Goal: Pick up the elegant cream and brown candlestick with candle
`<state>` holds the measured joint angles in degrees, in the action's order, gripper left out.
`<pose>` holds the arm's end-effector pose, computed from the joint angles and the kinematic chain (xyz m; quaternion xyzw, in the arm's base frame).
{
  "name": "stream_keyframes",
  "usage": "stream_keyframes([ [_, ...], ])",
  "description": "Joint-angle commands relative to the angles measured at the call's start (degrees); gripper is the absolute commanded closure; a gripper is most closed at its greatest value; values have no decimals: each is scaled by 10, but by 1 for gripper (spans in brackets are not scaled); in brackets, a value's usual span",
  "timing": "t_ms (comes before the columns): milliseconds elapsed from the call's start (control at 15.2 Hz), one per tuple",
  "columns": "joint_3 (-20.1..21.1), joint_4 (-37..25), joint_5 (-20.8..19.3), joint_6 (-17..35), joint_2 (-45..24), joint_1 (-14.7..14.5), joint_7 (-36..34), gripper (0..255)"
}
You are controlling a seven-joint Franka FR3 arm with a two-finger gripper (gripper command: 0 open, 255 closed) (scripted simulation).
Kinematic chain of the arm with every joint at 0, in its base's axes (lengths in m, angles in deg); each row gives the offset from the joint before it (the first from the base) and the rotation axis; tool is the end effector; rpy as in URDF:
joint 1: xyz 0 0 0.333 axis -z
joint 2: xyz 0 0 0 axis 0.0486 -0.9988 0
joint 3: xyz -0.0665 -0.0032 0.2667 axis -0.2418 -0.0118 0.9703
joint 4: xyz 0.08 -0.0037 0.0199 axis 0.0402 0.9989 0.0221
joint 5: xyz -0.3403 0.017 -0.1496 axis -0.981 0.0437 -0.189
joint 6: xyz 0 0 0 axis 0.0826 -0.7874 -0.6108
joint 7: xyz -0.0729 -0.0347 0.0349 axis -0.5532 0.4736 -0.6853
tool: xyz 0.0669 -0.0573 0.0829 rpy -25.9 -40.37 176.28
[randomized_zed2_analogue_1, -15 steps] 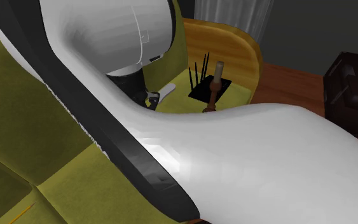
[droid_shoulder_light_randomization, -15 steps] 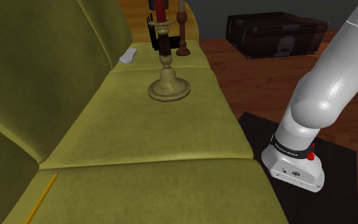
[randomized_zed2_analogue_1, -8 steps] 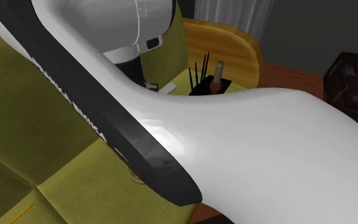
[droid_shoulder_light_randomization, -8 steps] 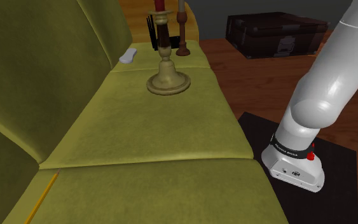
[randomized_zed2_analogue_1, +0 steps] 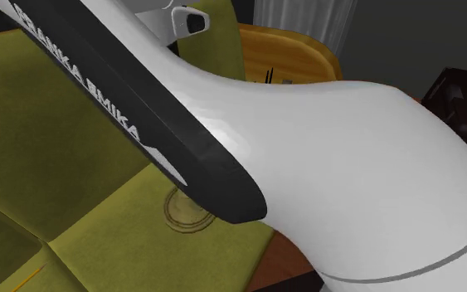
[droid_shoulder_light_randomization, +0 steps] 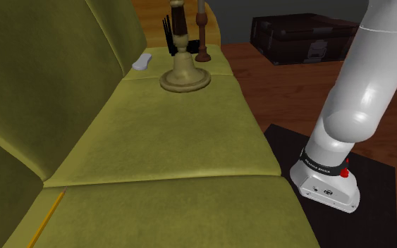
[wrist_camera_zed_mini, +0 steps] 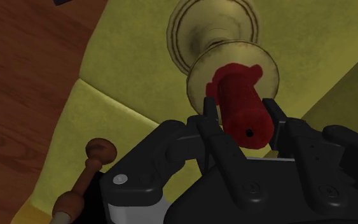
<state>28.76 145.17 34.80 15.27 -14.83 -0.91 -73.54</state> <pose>0.4019 0.1970 0.7474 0.9878 -0.1537 0.0261 0.0001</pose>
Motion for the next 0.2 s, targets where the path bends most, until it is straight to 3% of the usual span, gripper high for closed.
stream_keyframes([
  [0,9,-62,-17,-33,-31,-10,-9,255],
  [132,9,-67,-18,-36,-33,-12,-9,255],
])
